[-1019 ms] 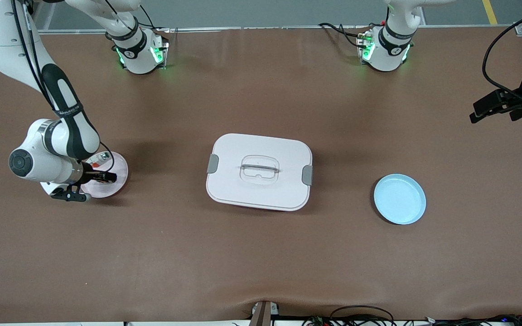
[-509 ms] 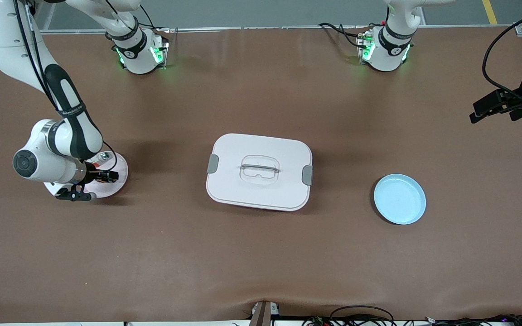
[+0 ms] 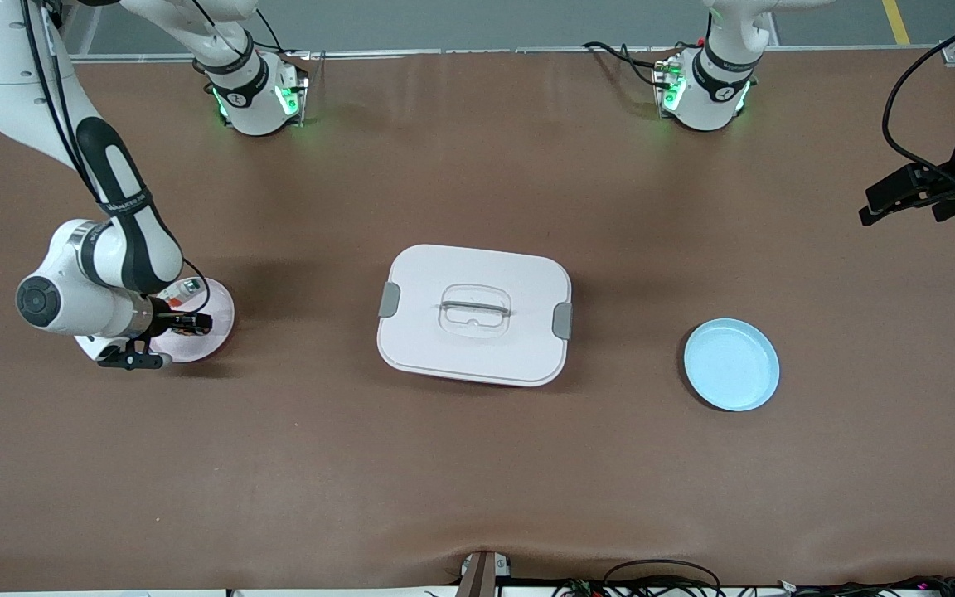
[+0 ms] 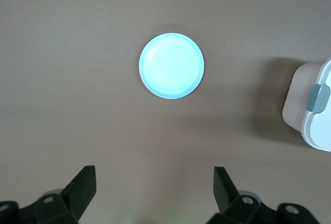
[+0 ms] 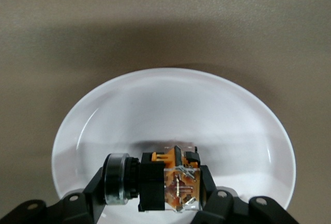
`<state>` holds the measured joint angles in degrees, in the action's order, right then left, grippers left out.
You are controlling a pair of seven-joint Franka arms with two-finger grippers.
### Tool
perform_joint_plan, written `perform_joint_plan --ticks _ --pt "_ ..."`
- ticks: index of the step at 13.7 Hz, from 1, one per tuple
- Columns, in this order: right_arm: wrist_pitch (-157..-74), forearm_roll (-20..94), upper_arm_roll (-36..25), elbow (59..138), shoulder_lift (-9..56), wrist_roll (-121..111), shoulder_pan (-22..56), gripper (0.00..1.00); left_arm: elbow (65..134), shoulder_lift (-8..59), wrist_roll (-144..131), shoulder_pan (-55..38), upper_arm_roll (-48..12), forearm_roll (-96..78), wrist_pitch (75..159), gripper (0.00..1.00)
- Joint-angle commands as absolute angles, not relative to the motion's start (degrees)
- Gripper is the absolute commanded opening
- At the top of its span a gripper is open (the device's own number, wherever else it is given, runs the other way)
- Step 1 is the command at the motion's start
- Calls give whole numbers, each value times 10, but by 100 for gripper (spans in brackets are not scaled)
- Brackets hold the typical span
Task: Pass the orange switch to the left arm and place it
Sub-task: 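Lift the switch with the right gripper while the left gripper approaches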
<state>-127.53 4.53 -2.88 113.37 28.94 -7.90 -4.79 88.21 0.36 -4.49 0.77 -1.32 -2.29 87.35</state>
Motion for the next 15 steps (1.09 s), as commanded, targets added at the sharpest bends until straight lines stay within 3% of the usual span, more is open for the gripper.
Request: perform_joint_plan --ticks 1,10,15 --pt "-1156 57 -27 1052 287 -72 -51 0 878 3 -41 9 -14 -21 874 100" --pt "-891 207 -25 923 282 125 -14 0 865 -5 -46 5 -24 -67 858 100" --pt "-859 309 -25 892 278 314 53 0 850 -5 -45 10 -16 -243 814 100"
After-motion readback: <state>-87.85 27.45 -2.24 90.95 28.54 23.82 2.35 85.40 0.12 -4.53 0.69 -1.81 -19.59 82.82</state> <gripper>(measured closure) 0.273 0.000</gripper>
